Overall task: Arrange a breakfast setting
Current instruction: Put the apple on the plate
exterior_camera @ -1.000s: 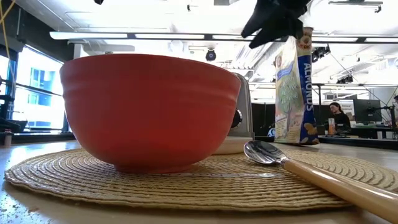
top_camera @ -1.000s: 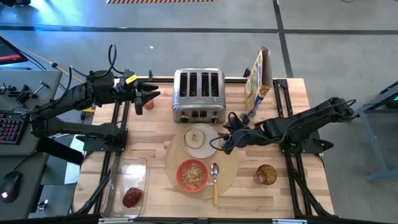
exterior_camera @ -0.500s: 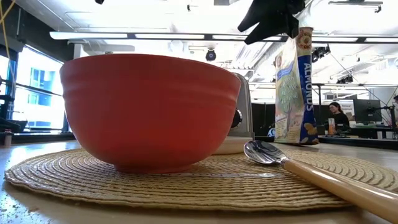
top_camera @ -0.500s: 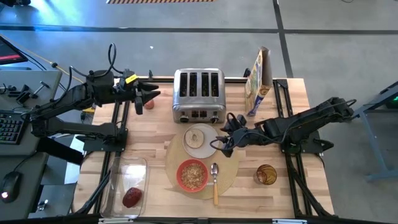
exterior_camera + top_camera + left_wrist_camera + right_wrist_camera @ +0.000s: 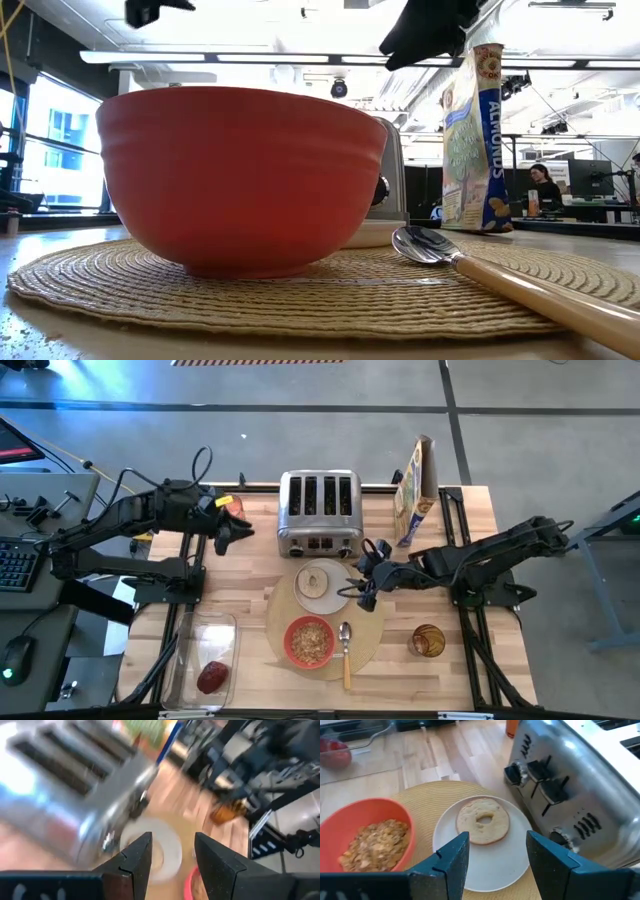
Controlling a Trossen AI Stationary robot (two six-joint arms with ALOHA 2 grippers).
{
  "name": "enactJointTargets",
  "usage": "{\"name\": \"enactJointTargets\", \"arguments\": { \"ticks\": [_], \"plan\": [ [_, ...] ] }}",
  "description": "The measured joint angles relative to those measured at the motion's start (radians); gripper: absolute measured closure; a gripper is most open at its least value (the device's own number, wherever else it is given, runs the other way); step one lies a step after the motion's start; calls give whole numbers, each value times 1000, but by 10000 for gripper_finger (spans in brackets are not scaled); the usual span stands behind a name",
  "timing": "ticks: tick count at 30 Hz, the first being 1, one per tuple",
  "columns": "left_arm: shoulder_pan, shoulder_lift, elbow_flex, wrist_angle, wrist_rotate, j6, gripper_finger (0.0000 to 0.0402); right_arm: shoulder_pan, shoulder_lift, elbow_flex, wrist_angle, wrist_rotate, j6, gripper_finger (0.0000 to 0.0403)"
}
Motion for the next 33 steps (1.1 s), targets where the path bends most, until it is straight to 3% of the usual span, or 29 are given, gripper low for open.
{"name": "enactJointTargets", "arguments": {
  "ticks": [7,12,22,33],
  "plan": [
    [-31,-3,0,-105,83,-171,264,-42,0,0,1,-63,-8,226],
    [-104,-5,0,-178,88,-270,264,-54,0,0,4,-81,-4,226],
    [-314,-13,0,-374,77,-547,264,-55,0,0,4,-83,14,226],
    [-543,-11,0,-385,41,-701,264,-55,0,0,4,-83,113,226]
  ]
}}
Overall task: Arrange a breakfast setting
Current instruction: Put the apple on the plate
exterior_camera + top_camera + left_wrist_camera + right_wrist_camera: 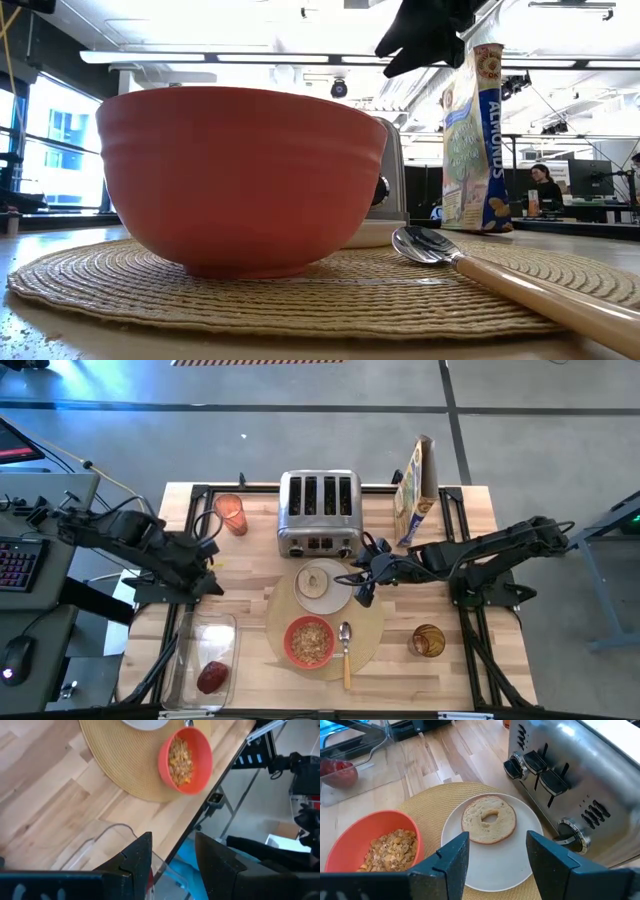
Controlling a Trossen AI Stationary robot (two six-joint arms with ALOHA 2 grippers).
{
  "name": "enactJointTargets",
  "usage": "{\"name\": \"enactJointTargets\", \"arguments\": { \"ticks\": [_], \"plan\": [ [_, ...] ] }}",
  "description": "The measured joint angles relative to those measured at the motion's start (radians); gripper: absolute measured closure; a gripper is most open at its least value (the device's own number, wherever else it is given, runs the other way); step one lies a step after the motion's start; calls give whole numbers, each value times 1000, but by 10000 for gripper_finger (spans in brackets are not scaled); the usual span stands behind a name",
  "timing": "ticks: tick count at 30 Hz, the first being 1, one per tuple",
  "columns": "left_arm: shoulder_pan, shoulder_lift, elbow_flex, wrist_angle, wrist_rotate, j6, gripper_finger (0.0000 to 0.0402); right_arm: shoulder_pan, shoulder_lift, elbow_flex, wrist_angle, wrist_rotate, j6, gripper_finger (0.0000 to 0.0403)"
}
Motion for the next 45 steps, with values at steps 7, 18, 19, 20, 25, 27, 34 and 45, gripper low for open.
{"name": "enactJointTargets", "arguments": {
  "ticks": [7,18,19,20,25,27,34,45],
  "plan": [
    [-147,1,0,0,-75,-82,264,0,0,0,0,0,4,226],
    [-320,81,0,0,-214,-174,264,0,0,0,0,0,4,226],
    [-335,96,0,0,-222,-185,264,0,0,0,0,0,4,226],
    [-348,112,0,0,-228,-198,264,0,0,0,0,1,4,226],
    [-402,202,0,-17,-241,-270,264,0,0,0,0,2,4,226],
    [-419,241,0,-29,-250,-306,264,0,0,0,0,2,4,226],
    [-480,374,0,-26,-237,-450,264,0,0,0,0,2,4,226],
    [-651,481,0,-2,-147,-673,264,0,0,0,0,1,4,226]
  ]
}}
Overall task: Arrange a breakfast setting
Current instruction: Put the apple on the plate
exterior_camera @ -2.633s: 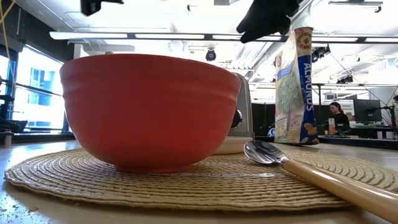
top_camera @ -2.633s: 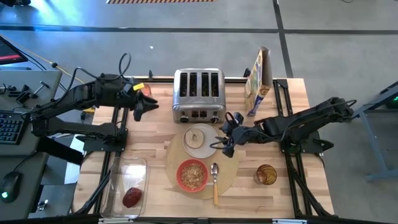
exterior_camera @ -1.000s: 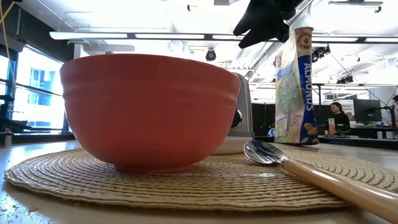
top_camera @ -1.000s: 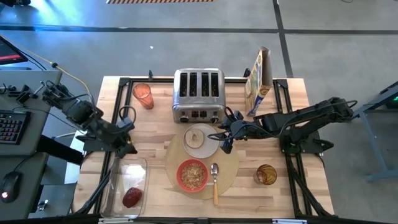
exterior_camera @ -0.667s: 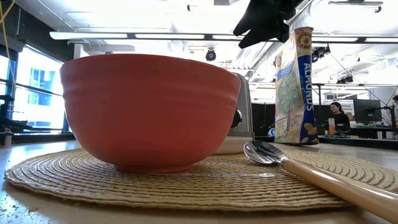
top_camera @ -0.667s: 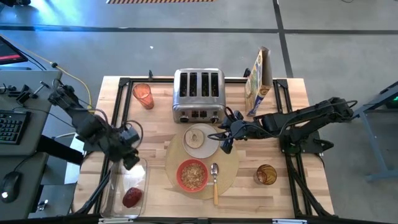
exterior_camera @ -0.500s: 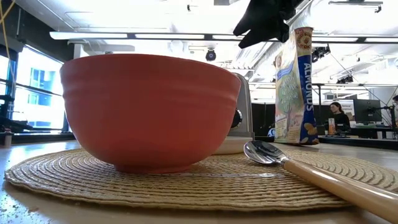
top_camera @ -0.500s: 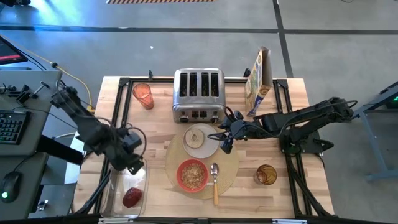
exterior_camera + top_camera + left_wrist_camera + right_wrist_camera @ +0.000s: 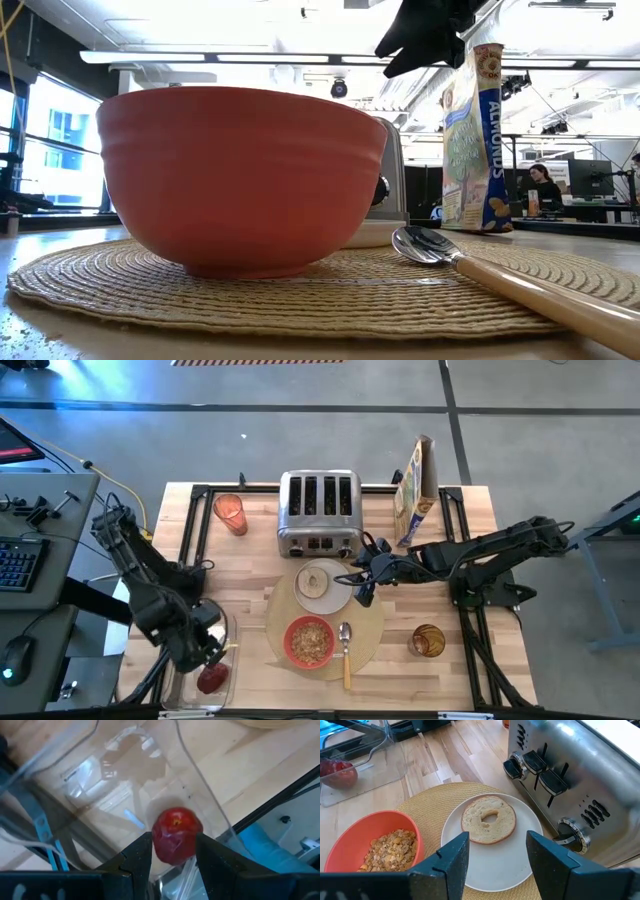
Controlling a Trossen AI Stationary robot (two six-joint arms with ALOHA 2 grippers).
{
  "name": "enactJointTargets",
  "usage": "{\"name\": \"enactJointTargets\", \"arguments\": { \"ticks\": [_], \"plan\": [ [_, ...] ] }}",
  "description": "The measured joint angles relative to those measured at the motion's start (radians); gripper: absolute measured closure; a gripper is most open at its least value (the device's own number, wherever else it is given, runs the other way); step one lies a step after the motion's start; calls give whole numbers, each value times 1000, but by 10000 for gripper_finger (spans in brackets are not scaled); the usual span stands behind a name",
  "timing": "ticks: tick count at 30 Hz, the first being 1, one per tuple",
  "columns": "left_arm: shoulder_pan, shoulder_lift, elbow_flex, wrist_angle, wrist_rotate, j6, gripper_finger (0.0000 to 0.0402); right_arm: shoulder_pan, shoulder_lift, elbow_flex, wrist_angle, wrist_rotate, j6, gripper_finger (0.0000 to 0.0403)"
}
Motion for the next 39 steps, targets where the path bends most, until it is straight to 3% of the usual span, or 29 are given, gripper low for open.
{"name": "enactJointTargets", "arguments": {
  "ticks": [18,31,39],
  "plan": [
    [-137,93,0,127,-70,-192,257,0,0,0,0,-1,0,226],
    [-193,197,0,255,-70,-334,117,0,0,0,0,0,0,226],
    [-208,278,0,282,-68,-396,70,0,0,0,0,0,0,226]
  ]
}}
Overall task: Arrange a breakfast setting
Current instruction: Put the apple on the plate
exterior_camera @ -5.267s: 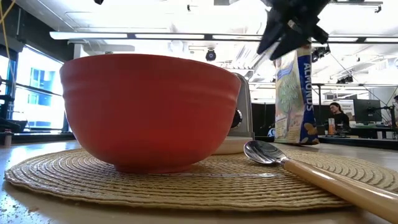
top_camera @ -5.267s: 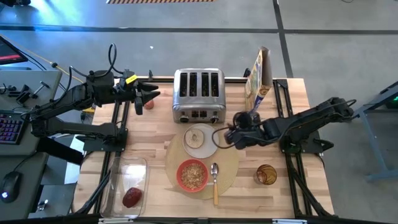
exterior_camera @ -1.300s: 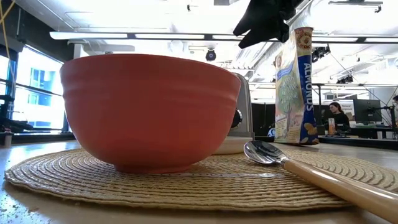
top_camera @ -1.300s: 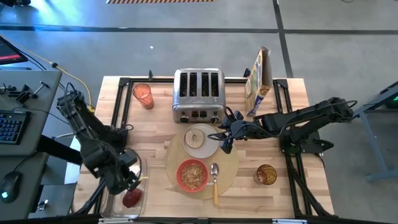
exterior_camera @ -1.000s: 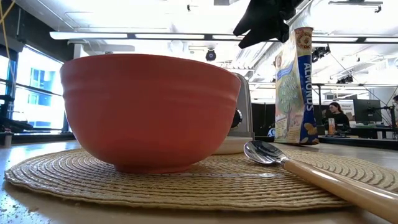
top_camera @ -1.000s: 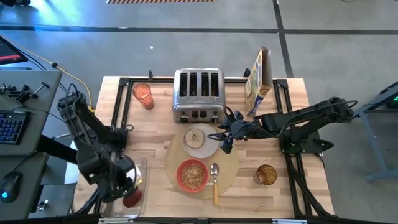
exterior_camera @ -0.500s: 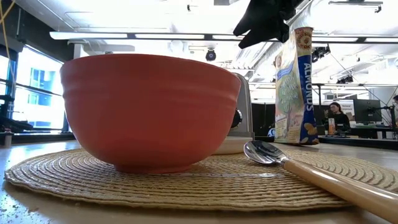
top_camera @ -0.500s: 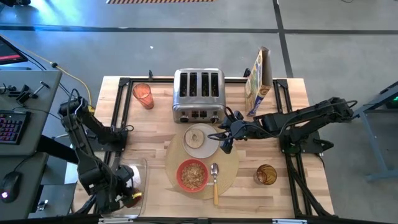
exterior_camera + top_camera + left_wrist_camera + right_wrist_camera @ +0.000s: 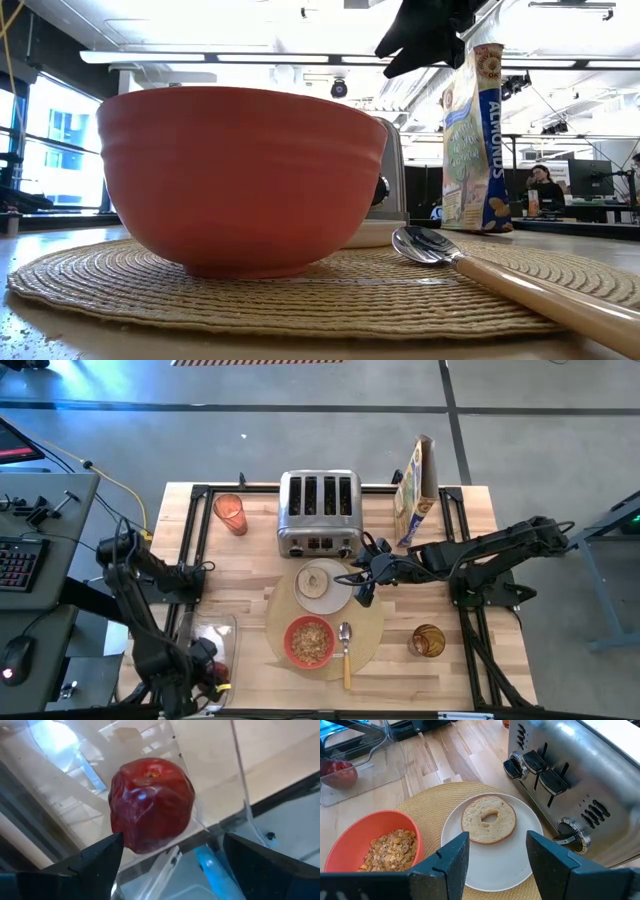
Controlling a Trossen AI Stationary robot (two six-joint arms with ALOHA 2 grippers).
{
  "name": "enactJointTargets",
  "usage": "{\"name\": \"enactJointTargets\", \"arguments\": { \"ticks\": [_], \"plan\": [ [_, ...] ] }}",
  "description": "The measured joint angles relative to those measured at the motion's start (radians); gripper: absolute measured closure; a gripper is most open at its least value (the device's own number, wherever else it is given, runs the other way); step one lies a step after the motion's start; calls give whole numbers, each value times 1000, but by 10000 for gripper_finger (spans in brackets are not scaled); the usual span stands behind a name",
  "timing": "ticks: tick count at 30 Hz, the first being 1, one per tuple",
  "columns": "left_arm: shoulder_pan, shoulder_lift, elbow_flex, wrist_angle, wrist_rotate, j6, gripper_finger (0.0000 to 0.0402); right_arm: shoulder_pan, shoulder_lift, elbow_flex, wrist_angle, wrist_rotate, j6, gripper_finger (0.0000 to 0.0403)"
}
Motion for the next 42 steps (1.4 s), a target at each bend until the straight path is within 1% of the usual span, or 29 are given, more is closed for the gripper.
{"name": "enactJointTargets", "arguments": {
  "ticks": [4,15,22,26,32,37,42],
  "plan": [
    [0,35,0,-1,2,8,62,0,0,0,0,0,0,226],
    [3,128,0,1,5,8,61,0,0,0,0,0,0,226],
    [3,140,0,-2,18,9,63,0,0,0,0,0,0,226],
    [3,140,0,-5,27,25,84,0,0,0,0,0,0,226],
    [3,139,0,-6,27,19,143,0,0,0,0,0,0,226],
    [3,133,0,0,26,18,147,0,0,0,0,0,0,226],
    [1,71,0,-10,-1,17,147,0,0,0,0,0,0,226]
  ]
}}
